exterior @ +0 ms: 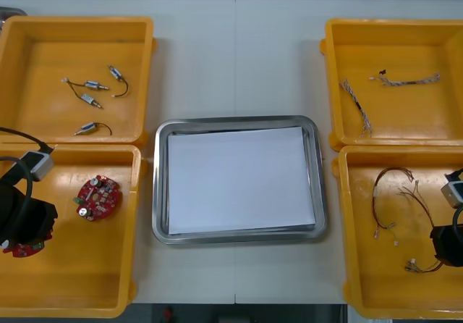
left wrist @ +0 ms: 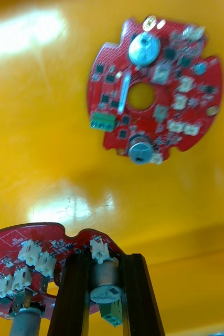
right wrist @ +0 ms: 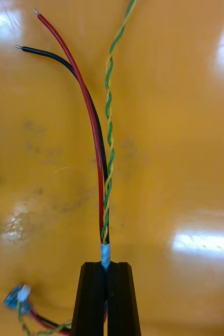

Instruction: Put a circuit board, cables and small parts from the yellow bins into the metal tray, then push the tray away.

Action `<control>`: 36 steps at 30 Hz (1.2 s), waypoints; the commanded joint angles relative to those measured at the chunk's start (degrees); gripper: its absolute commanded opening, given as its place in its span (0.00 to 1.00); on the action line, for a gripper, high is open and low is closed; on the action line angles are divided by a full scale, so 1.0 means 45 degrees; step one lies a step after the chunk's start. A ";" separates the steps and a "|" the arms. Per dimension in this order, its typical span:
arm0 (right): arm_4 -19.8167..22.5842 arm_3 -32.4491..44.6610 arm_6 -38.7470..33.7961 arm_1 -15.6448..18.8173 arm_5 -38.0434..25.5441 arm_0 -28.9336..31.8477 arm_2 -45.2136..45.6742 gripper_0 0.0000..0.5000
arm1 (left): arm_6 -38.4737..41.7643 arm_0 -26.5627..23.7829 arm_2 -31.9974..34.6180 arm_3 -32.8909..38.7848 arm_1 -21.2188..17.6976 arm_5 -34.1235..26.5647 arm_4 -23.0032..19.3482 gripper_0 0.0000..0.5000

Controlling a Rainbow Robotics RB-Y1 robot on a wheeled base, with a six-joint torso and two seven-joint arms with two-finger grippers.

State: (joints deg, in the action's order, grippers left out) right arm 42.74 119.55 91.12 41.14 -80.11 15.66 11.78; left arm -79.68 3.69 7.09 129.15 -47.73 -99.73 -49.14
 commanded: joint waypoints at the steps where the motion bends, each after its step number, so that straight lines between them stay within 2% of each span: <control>1: 0.0288 0.1655 -0.0014 -0.0216 -0.1534 0.0134 0.1700 0.00 | -0.0615 -0.1602 0.0183 0.0440 -0.0742 -0.0963 -0.0916 0.00; 4: 0.0405 0.2436 -0.0092 -0.0197 -0.2940 -0.0334 0.2364 0.00 | -0.0537 -0.2676 -0.0227 0.0459 -0.0879 -0.1744 -0.1405 0.00; 10: 0.0698 0.3628 -0.0228 0.0272 -0.5225 -0.1506 0.2813 0.00 | -0.0224 -0.4532 -0.1711 0.0440 -0.1035 -0.2282 -0.1561 0.00; 14: 0.1636 0.3921 -0.0365 0.0741 -0.6612 -0.2639 0.2891 0.00 | 0.0010 -0.5684 -0.2903 0.0440 -0.0996 -0.2282 -0.1541 0.00; 18: 0.2534 0.4233 -0.0404 0.1170 -0.6643 -0.3616 0.2891 0.00 | 0.0264 -0.6778 -0.3918 0.0420 -0.0683 -0.2282 -0.1541 0.00; 23: 0.3316 0.4487 -0.0424 0.1600 -0.6643 -0.4397 0.2598 0.00 | 0.0616 -0.7950 -0.5032 -0.0048 0.0157 -0.2282 -0.1541 0.00; 30: 0.3452 0.4702 -0.0404 0.2284 -0.6643 -0.5120 0.1875 0.00 | 0.1006 -0.9141 -0.6477 -0.0673 0.1289 -0.2282 -0.0936 0.00; 36: 0.3472 0.4702 -0.0404 0.3026 -0.6643 -0.5959 0.0860 0.00 | 0.2100 -0.9942 -0.7883 -0.1084 0.2364 -0.2193 -0.0174 0.00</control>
State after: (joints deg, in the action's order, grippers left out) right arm 57.76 139.17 90.94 51.27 -109.77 -8.16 18.27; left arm -78.80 -37.62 -25.50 124.14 -39.89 -109.51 -51.83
